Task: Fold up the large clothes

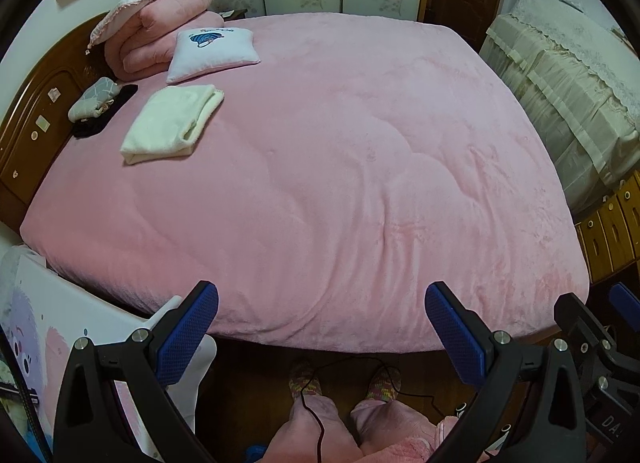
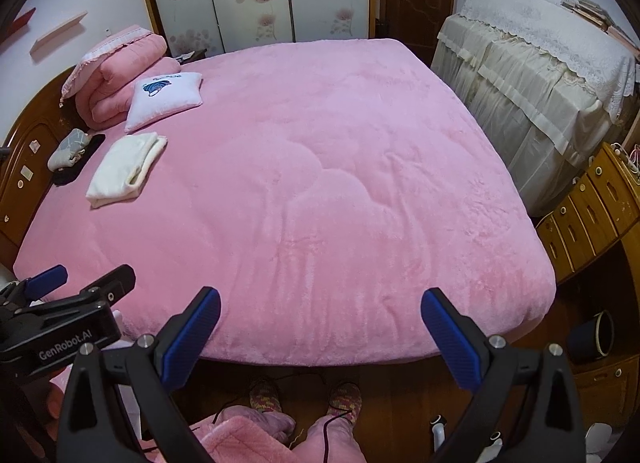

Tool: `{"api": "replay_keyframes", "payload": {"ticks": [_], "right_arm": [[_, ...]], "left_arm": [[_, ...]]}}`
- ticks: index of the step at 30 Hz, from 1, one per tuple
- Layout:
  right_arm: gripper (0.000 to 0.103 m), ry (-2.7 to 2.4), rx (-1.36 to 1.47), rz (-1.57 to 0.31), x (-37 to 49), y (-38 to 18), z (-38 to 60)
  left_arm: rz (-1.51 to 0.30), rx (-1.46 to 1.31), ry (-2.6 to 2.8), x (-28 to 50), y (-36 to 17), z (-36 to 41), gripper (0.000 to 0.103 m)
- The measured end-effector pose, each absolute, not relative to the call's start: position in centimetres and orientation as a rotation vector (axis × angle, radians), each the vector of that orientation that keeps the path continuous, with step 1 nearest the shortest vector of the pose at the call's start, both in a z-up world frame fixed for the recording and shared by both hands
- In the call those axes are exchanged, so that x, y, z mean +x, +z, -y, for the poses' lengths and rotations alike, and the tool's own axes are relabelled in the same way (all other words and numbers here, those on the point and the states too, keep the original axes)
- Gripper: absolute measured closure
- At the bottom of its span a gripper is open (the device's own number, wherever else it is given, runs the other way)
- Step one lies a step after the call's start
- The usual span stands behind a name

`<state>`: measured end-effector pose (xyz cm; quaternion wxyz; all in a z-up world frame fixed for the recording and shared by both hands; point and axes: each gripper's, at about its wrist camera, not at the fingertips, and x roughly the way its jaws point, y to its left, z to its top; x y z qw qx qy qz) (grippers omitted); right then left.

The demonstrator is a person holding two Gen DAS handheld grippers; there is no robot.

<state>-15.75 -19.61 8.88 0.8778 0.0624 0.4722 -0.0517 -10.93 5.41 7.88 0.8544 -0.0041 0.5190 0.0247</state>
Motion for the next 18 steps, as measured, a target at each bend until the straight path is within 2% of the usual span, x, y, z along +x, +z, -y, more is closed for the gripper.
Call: {"api": "replay_keyframes", "payload": {"ticks": [18], "right_arm": [[0.000, -0.101, 0.127, -0.996, -16.16, 8.83, 18.94]], "left_arm": [[-1.117, -0.028, 0.056, -11.60, 7.45, -5.96, 0.001]]}}
